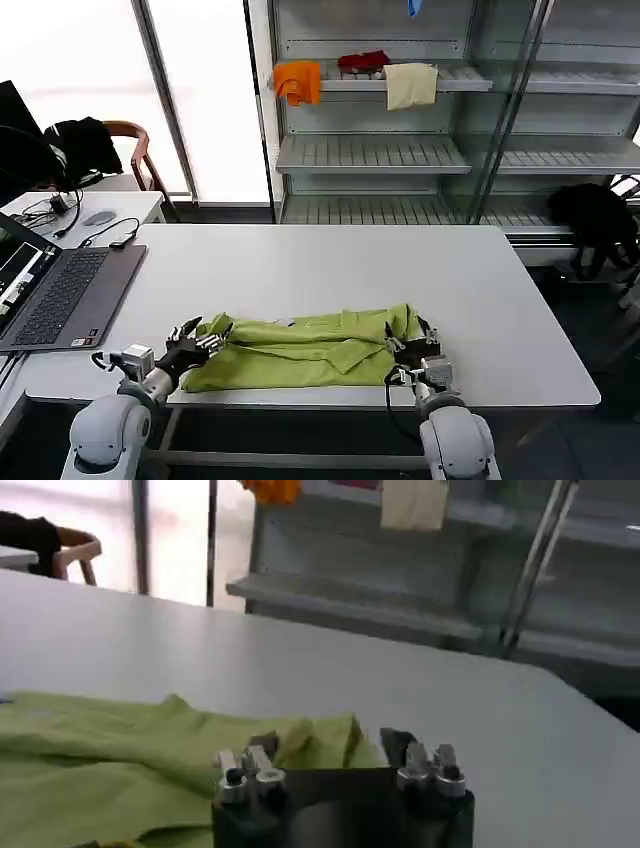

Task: Fold and organize the clothes.

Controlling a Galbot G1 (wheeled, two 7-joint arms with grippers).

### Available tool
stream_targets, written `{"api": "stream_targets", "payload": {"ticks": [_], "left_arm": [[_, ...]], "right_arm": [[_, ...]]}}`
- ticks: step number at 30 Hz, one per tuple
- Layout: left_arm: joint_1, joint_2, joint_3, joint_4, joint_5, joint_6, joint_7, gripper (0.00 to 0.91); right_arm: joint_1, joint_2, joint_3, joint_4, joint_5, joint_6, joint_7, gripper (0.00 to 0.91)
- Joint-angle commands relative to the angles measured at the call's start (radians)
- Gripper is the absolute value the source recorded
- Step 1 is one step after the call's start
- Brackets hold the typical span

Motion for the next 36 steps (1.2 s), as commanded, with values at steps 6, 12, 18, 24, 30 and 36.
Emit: {"api": "stream_targets", "payload": {"ticks": [6,12,18,24,30,36], "left_arm": [[0.091,-0.079,0.038,-0.047,-0.001,-0.132,-0.337,0.907],[0.105,-0.118,0.059,-0.038,-0.013,-0.168,-0.416,0.907],[0.114,-0.122,0.071,-0.025,-0.007,-0.176,-0.432,0.907],[0.126,-0.124,0.087,-0.013,0.005,-0.181,-0.427,0.887],[0.126,-0.124,0.103,-0.013,0.022,-0.176,-0.416,0.524],[0.126,-0.122,0.115,-0.011,0.04,-0.176,-0.399,0.04]], "right_arm": [[0.061,-0.055,0.063,0.136,0.268,-0.048,0.009,0.907],[0.073,-0.063,0.06,0.134,0.286,-0.06,0.014,0.907],[0.063,-0.056,0.054,0.133,0.277,-0.06,0.015,0.907],[0.053,-0.059,0.054,0.137,0.265,-0.06,0.02,0.907],[0.046,-0.054,0.047,0.144,0.262,-0.064,0.042,0.907],[0.054,-0.053,0.046,0.138,0.263,-0.068,0.052,0.907]]}}
